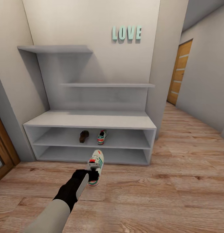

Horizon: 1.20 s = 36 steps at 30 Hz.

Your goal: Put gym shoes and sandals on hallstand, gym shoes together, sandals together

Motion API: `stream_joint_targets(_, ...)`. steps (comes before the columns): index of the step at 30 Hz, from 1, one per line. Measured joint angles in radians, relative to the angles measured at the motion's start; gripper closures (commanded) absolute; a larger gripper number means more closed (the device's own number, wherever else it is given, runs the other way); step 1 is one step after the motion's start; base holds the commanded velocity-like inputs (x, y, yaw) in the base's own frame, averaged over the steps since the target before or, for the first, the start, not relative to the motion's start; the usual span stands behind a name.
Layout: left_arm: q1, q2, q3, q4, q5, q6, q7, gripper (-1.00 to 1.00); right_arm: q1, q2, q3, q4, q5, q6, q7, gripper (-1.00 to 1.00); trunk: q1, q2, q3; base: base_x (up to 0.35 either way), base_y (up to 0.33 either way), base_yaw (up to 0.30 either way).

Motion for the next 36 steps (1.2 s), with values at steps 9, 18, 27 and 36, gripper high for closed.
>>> stream_joint_targets(9, -0.069, -0.027, -0.002, -0.017, -0.005, 0.148, 0.031, 1.0, -0.002, 0.003, 0.001, 0.004, 0.005, 0.0, -0.008, 1.0, 0.0, 0.0, 0.0, 0.0, 0.0, 0.0)
stream_joint_targets(18, -0.037, -0.017, -0.002, -0.067, -0.012, 0.147, 0.03, 1.0, -0.001, 0.003, 0.002, 0.004, 0.038, 0.002, 0.015, 1.0, 0.0, 0.0, 0.0, 0.0, 0.0, 0.0)
stream_joint_targets(27, -0.004, -0.014, -0.005, -0.073, -0.013, 0.109, 0.024, 1.0, -0.001, 0.003, 0.002, 0.004, 0.097, 0.003, 0.018, 1.0, 0.0, 0.0, 0.0, 0.0, 0.0, 0.0)
stream_joint_targets(36, -0.003, -0.014, -0.052, -0.022, -0.013, 0.057, 0.02, 1.0, -0.001, 0.003, 0.002, 0.004, 0.098, 0.003, 0.018, 1.0, 0.0, 0.0, 0.0, 0.0, 0.0, 0.0)
